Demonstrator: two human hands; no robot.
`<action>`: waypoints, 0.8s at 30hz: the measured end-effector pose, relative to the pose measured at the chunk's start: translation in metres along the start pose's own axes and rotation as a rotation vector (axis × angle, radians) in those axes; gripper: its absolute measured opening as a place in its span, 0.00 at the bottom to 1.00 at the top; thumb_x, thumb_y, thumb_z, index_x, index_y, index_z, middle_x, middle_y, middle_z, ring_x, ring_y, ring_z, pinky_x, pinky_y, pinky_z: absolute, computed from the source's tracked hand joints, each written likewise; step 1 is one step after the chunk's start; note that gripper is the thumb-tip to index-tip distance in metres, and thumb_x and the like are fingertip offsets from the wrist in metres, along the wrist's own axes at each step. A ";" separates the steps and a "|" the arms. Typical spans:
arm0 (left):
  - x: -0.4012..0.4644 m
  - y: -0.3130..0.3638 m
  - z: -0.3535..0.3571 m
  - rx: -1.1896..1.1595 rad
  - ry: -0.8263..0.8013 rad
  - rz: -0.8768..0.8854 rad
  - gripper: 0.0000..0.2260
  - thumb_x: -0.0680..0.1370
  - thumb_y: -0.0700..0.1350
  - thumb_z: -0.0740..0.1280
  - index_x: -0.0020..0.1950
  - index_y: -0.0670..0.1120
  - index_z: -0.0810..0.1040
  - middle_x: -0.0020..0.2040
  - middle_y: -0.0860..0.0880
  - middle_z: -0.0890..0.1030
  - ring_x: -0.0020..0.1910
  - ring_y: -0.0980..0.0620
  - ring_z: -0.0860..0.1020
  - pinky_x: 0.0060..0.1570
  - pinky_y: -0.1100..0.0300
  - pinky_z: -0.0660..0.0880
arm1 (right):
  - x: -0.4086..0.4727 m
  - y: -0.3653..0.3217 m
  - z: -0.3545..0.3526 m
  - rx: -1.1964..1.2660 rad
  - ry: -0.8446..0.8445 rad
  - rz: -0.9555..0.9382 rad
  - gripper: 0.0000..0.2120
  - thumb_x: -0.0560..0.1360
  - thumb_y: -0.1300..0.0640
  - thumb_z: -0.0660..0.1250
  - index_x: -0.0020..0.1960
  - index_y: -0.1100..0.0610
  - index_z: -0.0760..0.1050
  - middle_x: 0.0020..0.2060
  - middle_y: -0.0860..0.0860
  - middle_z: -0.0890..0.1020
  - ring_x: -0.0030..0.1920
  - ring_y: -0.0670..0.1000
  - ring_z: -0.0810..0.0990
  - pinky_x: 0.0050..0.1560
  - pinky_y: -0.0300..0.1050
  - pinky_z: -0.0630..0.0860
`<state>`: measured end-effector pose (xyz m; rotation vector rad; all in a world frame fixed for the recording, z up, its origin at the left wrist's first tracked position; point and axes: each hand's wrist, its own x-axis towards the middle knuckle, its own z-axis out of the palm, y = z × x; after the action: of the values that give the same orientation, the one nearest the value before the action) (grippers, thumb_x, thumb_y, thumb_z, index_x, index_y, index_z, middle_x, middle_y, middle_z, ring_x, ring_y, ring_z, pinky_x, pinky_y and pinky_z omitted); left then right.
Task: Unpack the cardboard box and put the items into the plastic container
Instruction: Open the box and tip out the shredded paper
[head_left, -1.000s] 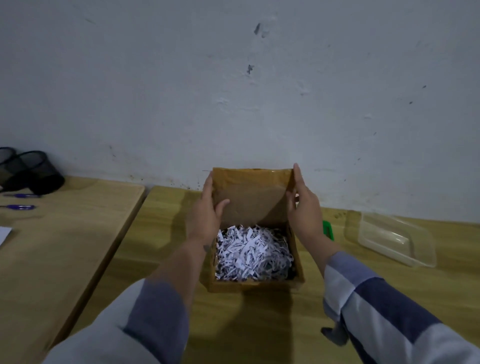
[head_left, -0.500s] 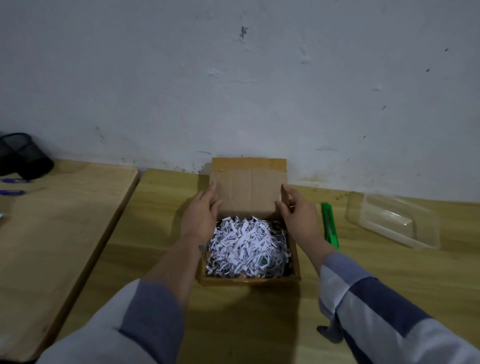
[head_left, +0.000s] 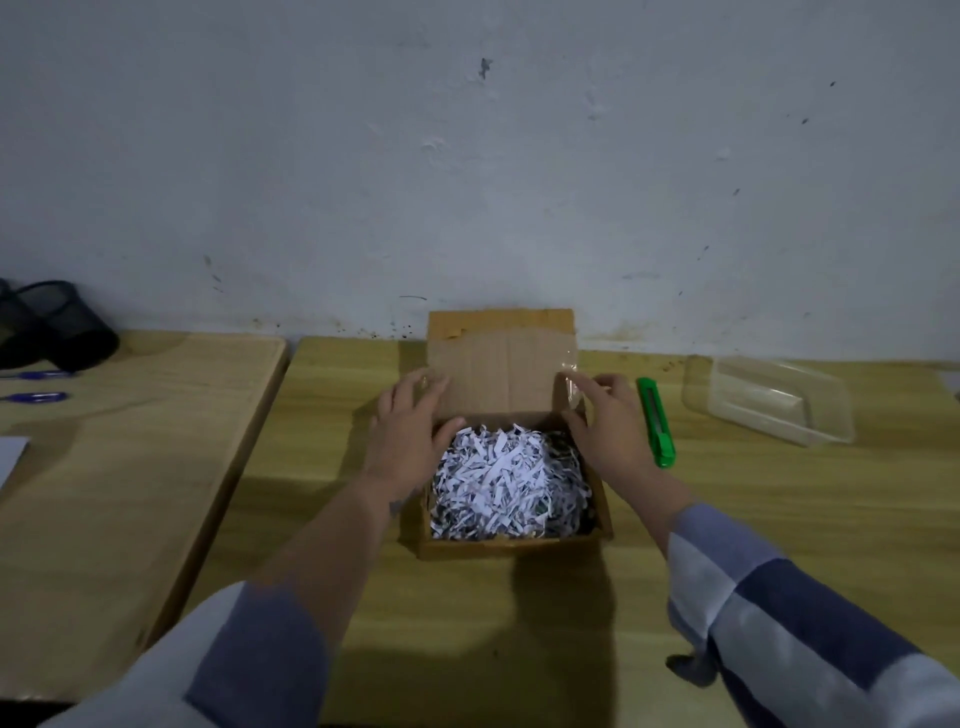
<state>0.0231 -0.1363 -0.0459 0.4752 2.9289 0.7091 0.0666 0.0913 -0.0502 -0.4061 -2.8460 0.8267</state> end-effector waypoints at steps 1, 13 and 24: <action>-0.005 0.001 -0.003 -0.020 0.019 0.072 0.26 0.78 0.57 0.60 0.75 0.55 0.60 0.75 0.53 0.58 0.74 0.49 0.57 0.71 0.48 0.60 | -0.008 -0.003 -0.003 -0.005 0.021 -0.071 0.20 0.74 0.57 0.68 0.66 0.52 0.73 0.58 0.57 0.72 0.59 0.58 0.72 0.61 0.49 0.71; -0.011 0.024 0.028 0.258 -0.530 0.222 0.54 0.67 0.58 0.75 0.78 0.45 0.42 0.79 0.48 0.49 0.76 0.46 0.54 0.73 0.52 0.59 | -0.027 -0.027 0.025 -0.341 -0.678 -0.116 0.57 0.63 0.46 0.78 0.77 0.46 0.40 0.74 0.58 0.53 0.70 0.65 0.62 0.70 0.57 0.65; -0.011 0.020 0.052 0.176 -0.389 0.106 0.45 0.66 0.49 0.78 0.77 0.51 0.56 0.73 0.47 0.66 0.70 0.45 0.65 0.68 0.52 0.67 | -0.025 -0.018 0.040 -0.304 -0.557 -0.166 0.45 0.65 0.47 0.75 0.74 0.52 0.53 0.67 0.55 0.65 0.62 0.60 0.74 0.61 0.51 0.74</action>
<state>0.0469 -0.1005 -0.0826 0.6997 2.6205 0.3222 0.0778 0.0494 -0.0755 0.0475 -3.4743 0.5382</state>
